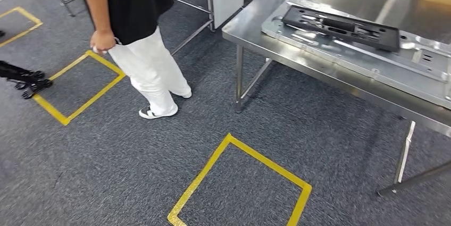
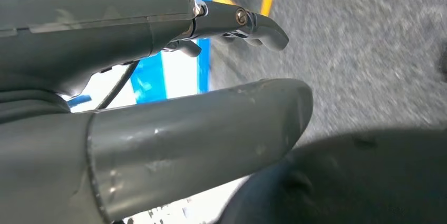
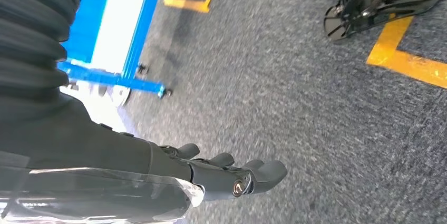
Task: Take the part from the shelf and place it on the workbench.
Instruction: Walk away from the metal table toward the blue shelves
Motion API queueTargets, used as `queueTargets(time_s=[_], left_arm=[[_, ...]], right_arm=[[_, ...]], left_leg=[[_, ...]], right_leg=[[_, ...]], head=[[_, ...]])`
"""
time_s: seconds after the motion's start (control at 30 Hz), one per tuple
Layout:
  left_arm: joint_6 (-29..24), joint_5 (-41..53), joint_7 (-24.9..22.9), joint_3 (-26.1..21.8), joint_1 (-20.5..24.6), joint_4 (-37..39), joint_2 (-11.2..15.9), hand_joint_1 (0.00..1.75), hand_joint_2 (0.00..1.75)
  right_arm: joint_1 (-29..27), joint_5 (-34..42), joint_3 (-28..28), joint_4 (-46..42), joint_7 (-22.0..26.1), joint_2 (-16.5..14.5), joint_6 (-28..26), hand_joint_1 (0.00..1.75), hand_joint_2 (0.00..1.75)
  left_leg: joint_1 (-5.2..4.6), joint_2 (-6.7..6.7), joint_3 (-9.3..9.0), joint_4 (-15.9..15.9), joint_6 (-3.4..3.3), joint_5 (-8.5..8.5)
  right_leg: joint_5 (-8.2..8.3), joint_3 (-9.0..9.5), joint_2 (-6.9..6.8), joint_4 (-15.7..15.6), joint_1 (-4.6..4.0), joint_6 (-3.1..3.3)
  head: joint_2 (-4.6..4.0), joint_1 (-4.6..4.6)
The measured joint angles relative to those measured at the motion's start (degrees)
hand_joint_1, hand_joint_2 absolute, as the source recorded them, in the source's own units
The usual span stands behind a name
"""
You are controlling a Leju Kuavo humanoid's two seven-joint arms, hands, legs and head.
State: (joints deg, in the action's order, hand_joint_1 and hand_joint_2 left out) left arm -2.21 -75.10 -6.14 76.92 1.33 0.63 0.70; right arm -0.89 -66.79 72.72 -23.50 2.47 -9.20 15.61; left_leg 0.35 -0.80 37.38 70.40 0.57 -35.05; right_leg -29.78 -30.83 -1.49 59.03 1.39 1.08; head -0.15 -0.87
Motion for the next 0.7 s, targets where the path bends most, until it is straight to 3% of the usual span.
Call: queueTargets(time_s=[0.03,0.07,0.1,0.13,0.17,0.23,0.27,0.33,0.37,0.43,0.47,0.53,0.57,0.6,0.67,0.7], left_arm=[[0.0,0.0,0.0,0.0,0.0,0.0,0.0,0.00,0.00],[0.0,0.0,0.0,0.0,0.0,0.0,0.0,0.00,0.00],[0.0,0.0,0.0,0.0,0.0,0.0,0.0,0.00,0.00],[0.0,-0.1,0.0,-0.1,-0.1,0.0,0.0,0.00,0.00],[-0.1,-0.2,0.0,-0.1,-0.1,0.0,0.0,0.00,0.00],[-0.4,-0.8,0.1,-0.2,0.1,0.0,0.0,0.00,0.00],[-0.6,-1.5,0.3,-0.4,0.1,0.0,-0.1,0.00,0.00],[-1.5,-4.3,0.9,-1.3,0.0,0.0,-0.5,0.00,0.00],[-2.1,-6.1,1.3,-2.1,-0.1,0.0,-0.9,0.00,0.00],[-3.7,-9.3,2.2,-3.7,-0.1,0.0,-1.9,0.00,0.00],[-4.6,-10.2,2.8,-4.3,0.0,0.0,-2.5,0.00,0.00],[-6.1,-10.9,4.1,-5.3,0.1,0.0,-3.6,0.00,0.00],[-6.5,-11.0,4.8,-5.6,0.0,0.0,-3.9,0.00,0.00],[-6.4,-11.0,5.5,-6.0,0.0,0.0,-4.0,0.00,0.00],[-4.4,-11.2,6.1,-7.5,-0.2,0.0,-4.0,0.00,0.00],[-2.8,-11.3,6.0,-9.2,-0.1,0.0,-3.9,0.00,0.00]], right_arm=[[-0.1,0.0,0.0,0.0,0.0,0.0,0.0,0.00,1.31],[-0.1,0.0,0.0,0.0,0.0,0.0,0.0,0.00,0.87],[-0.1,-0.1,0.0,0.0,0.0,0.0,0.0,0.00,0.44],[0.0,-0.2,-0.1,0.0,0.2,0.0,0.0,0.00,0.00],[0.0,-0.5,-0.1,0.0,0.4,0.0,-0.1,0.00,0.00],[0.0,-1.3,-0.3,0.1,1.5,0.0,-0.7,0.00,0.00],[0.1,-1.4,-0.3,0.1,2.4,0.0,-1.4,0.00,0.00],[0.5,-0.6,0.0,-0.1,5.5,-0.3,-3.2,0.00,0.00],[0.7,0.1,0.2,-0.5,7.9,-0.4,-3.9,0.00,0.00],[0.7,1.1,0.8,-1.3,13.7,-0.8,-4.2,0.00,0.00],[0.7,1.2,1.0,-1.6,16.7,-0.9,-4.0,0.00,0.00],[0.4,0.5,1.3,-1.7,21.2,-1.0,-3.5,0.00,0.00],[0.2,-0.2,1.4,-1.7,22.3,-0.9,-3.5,0.00,0.00],[0.1,-0.8,1.6,-1.6,22.1,-0.9,-3.6,0.00,0.00],[0.4,-0.7,2.7,-1.4,16.9,-0.8,-5.1,0.00,0.00],[0.9,0.1,3.9,-1.1,11.2,-0.9,-6.3,0.00,0.00]], left_leg=[[0.15,0.37,1.45,3.1,0.16,-1.09],[0.23,0.53,1.95,4.2,0.22,-1.05],[0.28,0.69,1.28,3.1,0.18,0.07],[0.25,1.23,-0.62,-0.3,0.00,2.00],[0.10,2.63,-3.07,-4.9,-0.34,3.83],[-0.42,4.88,-6.44,-11.4,-1.02,5.79],[-0.67,5.30,-6.89,-12.5,-1.29,5.88],[-0.78,3.85,-6.87,-12.9,-1.74,6.13],[-0.66,3.15,-7.12,-13.4,-2.00,6.46],[-0.34,1.81,-7.65,-14.4,-2.63,7.23],[-0.29,1.22,-7.62,-14.5,-2.82,7.43],[-0.36,-0.38,-7.40,-14.4,-3.06,7.54],[-0.39,-1.29,-7.38,-14.3,-3.08,7.52],[-0.39,-2.28,-7.41,-14.1,-3.06,7.45],[-0.36,-4.14,-7.51,-13.6,-2.86,7.18],[-0.42,-4.93,-7.44,-13.3,-2.64,6.98]], right_leg=[[-0.04,-0.07,-0.88,0.0,-0.09,0.01],[-0.09,-0.09,-1.74,0.0,-0.14,0.01],[-0.15,-0.05,-2.52,0.0,-0.17,-0.02],[-0.23,0.08,-3.24,0.0,-0.20,-0.08],[-0.32,0.28,-3.93,0.0,-0.23,-0.17],[-0.54,0.65,-5.18,0.0,-0.39,-0.66],[-0.62,0.81,-5.76,0.0,-0.43,-0.97],[-0.69,1.22,-6.87,-0.3,-0.50,-1.68],[-0.98,1.41,-6.37,-0.2,-0.48,-2.03],[-3.22,0.40,-3.14,2.7,-0.39,-2.47],[-5.09,-1.06,-0.95,5.9,-0.26,-2.52],[-8.09,-4.71,1.06,13.1,-0.31,-2.47],[-8.08,-5.73,1.32,14.9,-0.36,-2.44],[-6.83,-5.78,1.46,14.5,-0.40,-2.40],[-2.23,-3.33,2.63,8.0,-0.34,-2.15],[-0.59,-1.88,4.06,4.4,-0.27,-1.97]], head=[[0.00,0.00],[0.00,0.00],[0.00,0.00],[0.00,0.00],[0.00,0.00],[0.00,0.01],[0.00,0.01],[0.00,0.01],[0.00,0.03],[0.00,0.08],[0.00,0.09],[0.00,0.10],[0.00,0.09],[0.00,0.10],[0.00,0.11],[0.00,0.11]])
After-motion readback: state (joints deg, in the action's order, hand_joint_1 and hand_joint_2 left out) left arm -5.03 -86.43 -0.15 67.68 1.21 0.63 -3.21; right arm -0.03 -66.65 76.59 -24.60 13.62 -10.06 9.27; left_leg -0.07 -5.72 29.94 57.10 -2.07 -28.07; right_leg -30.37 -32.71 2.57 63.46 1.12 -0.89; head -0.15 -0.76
